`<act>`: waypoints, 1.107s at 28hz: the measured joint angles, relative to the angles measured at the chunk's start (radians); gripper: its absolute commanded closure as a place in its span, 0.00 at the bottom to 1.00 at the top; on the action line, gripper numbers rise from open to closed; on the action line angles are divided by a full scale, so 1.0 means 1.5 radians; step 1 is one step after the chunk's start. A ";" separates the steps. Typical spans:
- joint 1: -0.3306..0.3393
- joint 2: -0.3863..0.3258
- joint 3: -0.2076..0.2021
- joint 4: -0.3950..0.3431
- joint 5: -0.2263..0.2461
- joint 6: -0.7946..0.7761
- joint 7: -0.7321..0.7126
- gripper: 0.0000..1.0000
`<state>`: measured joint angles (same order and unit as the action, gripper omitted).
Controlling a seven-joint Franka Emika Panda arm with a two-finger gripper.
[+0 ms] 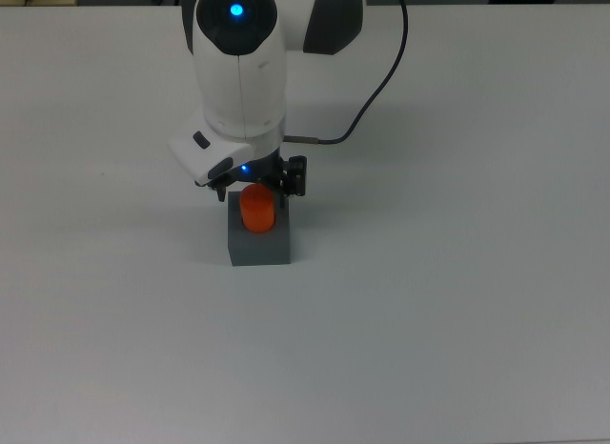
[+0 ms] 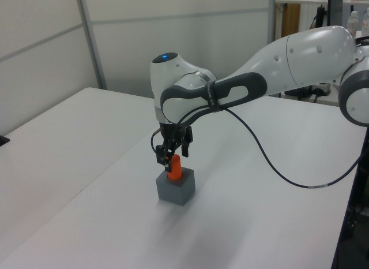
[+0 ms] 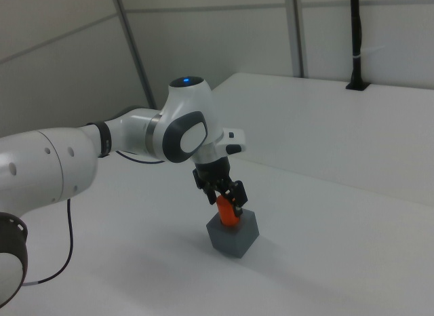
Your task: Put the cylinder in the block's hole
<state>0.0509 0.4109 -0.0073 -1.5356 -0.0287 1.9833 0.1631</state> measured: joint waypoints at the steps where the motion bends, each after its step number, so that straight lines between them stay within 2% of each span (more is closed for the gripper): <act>1: 0.000 -0.003 0.000 0.002 0.000 0.000 0.005 0.00; 6: 0.000 -0.036 0.000 0.009 0.000 -0.029 0.016 0.00; 14: -0.002 -0.127 0.000 0.007 0.000 -0.121 0.017 0.00; 18: -0.004 -0.175 0.000 -0.016 0.000 -0.139 -0.003 0.00; 23: -0.004 -0.232 0.000 -0.067 0.000 -0.140 -0.047 0.00; 27: -0.004 -0.255 0.000 -0.085 0.000 -0.140 -0.056 0.00; 31: -0.004 -0.259 0.000 -0.088 0.000 -0.140 -0.058 0.00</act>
<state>0.0442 0.0220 -0.0078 -1.6678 -0.0289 1.7736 0.0755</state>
